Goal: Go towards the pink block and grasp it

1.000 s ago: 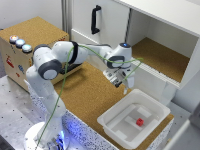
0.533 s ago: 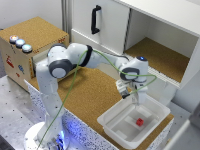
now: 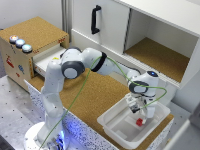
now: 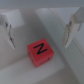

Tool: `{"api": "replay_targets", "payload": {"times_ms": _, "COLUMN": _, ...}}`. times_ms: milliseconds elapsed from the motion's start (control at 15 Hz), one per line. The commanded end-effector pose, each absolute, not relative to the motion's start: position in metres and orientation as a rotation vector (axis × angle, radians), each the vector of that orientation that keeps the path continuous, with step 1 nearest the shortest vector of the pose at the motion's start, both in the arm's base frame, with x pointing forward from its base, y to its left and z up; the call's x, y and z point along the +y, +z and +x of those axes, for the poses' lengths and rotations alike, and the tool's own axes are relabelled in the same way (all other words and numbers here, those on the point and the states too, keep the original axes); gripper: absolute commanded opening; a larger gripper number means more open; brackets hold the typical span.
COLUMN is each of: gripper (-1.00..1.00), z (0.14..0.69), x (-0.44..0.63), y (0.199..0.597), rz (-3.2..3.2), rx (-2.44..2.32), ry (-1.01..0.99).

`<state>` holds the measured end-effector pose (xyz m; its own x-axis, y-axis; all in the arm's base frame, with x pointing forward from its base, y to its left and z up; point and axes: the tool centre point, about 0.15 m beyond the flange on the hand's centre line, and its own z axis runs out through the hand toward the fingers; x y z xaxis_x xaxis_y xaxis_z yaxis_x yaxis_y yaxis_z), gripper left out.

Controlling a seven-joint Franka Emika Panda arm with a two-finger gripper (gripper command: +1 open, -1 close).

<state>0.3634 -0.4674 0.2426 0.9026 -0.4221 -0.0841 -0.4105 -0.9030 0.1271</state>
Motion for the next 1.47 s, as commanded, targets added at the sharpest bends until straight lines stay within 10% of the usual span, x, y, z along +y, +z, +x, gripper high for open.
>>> {"api": "replay_targets", "payload": {"times_ms": 0, "gripper": 1.00, "z": 0.375, "x": -0.465, "y": 0.221, "rz": 3.038, "rx": -0.278, "ry": -0.291}}
{"api": "replay_targets", "payload": {"times_ms": 533, "gripper": 1.00, "z": 0.365, "x": -0.464, "y": 0.204, "rz": 3.072, "rx": -0.042, "ry": -0.249}}
{"api": "replay_targets", "payload": {"times_ms": 600, "gripper": -1.00, "z": 0.364, "x": -0.462, "y": 0.203, "rz": 3.086, "rx": -0.041, "ry": -0.252}}
{"api": "replay_targets", "payload": {"times_ms": 1400, "gripper": -1.00, "z": 0.364, "x": -0.443, "y": 0.235, "rz": 3.109, "rx": -0.196, "ry": -0.191}}
